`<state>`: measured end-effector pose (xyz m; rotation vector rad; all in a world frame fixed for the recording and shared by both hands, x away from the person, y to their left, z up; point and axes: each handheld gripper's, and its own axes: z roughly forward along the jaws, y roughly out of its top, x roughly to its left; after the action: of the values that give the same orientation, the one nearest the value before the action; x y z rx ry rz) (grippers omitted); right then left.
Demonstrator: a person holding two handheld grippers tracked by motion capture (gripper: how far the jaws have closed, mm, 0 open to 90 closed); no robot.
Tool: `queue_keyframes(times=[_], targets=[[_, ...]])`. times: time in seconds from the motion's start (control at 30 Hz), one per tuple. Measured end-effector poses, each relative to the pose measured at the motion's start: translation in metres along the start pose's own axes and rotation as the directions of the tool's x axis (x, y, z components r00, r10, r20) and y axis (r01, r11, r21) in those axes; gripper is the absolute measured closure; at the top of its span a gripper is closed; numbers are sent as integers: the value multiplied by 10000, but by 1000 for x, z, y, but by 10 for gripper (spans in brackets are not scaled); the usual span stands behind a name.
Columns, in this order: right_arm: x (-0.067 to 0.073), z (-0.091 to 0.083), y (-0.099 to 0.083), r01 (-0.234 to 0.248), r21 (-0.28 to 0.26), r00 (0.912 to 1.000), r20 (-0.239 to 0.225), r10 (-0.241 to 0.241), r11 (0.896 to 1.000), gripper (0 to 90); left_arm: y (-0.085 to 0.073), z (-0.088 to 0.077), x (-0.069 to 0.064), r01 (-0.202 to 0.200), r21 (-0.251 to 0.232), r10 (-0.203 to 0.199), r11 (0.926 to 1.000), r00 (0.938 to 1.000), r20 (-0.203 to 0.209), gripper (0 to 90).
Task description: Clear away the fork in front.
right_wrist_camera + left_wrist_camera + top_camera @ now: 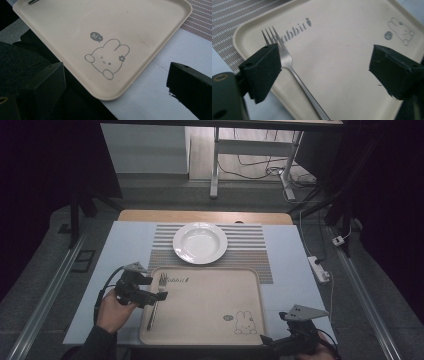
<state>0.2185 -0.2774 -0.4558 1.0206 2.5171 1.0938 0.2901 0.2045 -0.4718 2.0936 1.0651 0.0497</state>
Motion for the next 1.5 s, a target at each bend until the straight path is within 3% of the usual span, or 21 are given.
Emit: queue_keyframes(times=[0.43, 0.87, 1.13, 1.33, 1.5], targets=[[-1, 0, 0, -120, 5, 9999, -64, 120, 9999, 21, -50, -47, -8, 604, -983, -612, 9933, 9981, -51, 41], [-1, 0, 0, -169, 12, 9999, -34, 169, 9999, 21, -88, -76, -15, 504, -1328, -589, 9899, 9964, -610, 22], [-1, 0, 0, -202, 40, 9998, -34, 202, 9998, 21, -102, -86, -15, 599, -1484, -706, 9871, 9952, -677, 14], [-1, 1, 0, -194, 70, 9998, -17, 195, 9998, 21, -106, -87, -18, 611, -1141, -732, 9916, 9918, -1049, 4], [-1, 1, 1, -191, 97, 9998, -22, 191, 9998, 21, -106, -85, -19, 773, -467, -825, 9959, 9888, -1245, 0]])
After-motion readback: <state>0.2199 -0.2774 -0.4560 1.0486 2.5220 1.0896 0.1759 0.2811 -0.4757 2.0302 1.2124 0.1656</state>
